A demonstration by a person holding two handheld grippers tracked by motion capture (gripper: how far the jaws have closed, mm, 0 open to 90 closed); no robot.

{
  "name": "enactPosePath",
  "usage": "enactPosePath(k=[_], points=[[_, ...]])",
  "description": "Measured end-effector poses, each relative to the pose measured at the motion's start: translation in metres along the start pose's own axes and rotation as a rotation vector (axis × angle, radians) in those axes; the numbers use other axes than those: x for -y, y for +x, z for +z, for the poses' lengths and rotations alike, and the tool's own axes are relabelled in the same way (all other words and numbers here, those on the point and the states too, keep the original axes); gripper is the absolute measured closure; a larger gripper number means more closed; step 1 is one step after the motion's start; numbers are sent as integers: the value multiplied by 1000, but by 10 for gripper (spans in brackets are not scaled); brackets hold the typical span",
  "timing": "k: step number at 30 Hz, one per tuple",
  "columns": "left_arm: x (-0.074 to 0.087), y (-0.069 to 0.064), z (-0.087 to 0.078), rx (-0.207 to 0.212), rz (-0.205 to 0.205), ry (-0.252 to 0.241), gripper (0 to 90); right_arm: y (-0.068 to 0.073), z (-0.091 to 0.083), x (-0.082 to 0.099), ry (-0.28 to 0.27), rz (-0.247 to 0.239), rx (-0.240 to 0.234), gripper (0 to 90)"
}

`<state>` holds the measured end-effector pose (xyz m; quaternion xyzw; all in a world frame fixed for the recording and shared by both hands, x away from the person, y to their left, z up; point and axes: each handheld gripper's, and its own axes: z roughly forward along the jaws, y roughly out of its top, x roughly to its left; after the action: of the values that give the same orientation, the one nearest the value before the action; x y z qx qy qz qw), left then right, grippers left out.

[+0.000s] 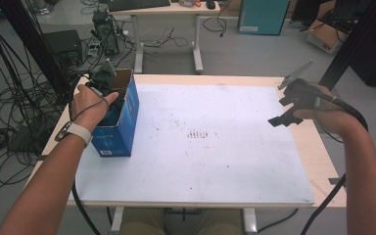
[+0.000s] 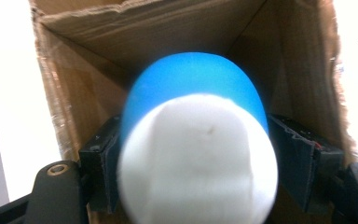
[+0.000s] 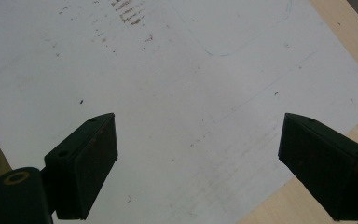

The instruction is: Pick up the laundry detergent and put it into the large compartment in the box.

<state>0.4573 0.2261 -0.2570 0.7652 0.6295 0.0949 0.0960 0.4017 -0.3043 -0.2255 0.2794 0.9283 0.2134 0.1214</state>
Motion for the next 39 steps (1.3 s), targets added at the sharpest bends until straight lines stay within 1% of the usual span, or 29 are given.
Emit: enactPosePath(k=[2, 3, 6, 8, 9, 11, 13, 14, 15, 16, 18, 20, 22, 24, 26, 31, 35, 39], points=[[0, 1, -4, 6, -3, -12, 265, 0, 0, 0, 1, 0, -1, 116], [0, 1, -6, 0, -4, -17, 243, 0, 0, -1, 1, -1, -2, 116], [2, 3, -9, 10, -3, -28, 220, 1, 1, -1, -1, -3, -5, 115], [2, 4, -10, 27, -5, -34, 218, 1, 2, -1, -1, -3, -7, 116], [2, 4, -11, 36, -10, -39, 184, 1, 2, -1, 0, -4, -8, 116], [3, 4, -15, 38, -5, -57, 176, 1, 2, 0, 1, -3, -9, 116], [4, 5, -19, 43, -13, -72, 90, 1, 1, 1, 0, -1, -6, 116], [3, 5, -22, 44, -16, -71, 44, 0, 1, 1, -2, 2, -6, 116], [3, 5, -25, 48, -17, -76, 31, 0, 1, 1, -2, 1, -5, 116], [3, 5, -27, 59, -15, -76, 43, 0, 1, 1, -1, 1, -5, 116], [2, 5, -34, 56, -9, -79, 44, 0, 0, 1, -3, 1, -5, 115], [0, 3, -43, 44, 7, -80, 42, 0, 0, 2, -3, 2, -6, 116], [0, 3, -52, 48, 28, -88, 42, 0, -1, 2, -2, 3, -5, 115], [-1, 2, -61, 59, 36, -96, 39, 0, -1, 2, -1, 4, -4, 116], [-3, 0, -68, 55, 57, -94, 39, 0, -1, 3, 0, 5, -4, 115], [-4, -6, -84, 67, 133, -105, 42, -1, -3, 4, -4, 6, -2, 113], [-5, -14, -101, 59, 195, -119, 43, -2, -4, 5, -4, 11, -1, 108], [-8, -24, -121, 79, 257, -146, 42, -2, -4, 4, -7, 17, -6, 106]])
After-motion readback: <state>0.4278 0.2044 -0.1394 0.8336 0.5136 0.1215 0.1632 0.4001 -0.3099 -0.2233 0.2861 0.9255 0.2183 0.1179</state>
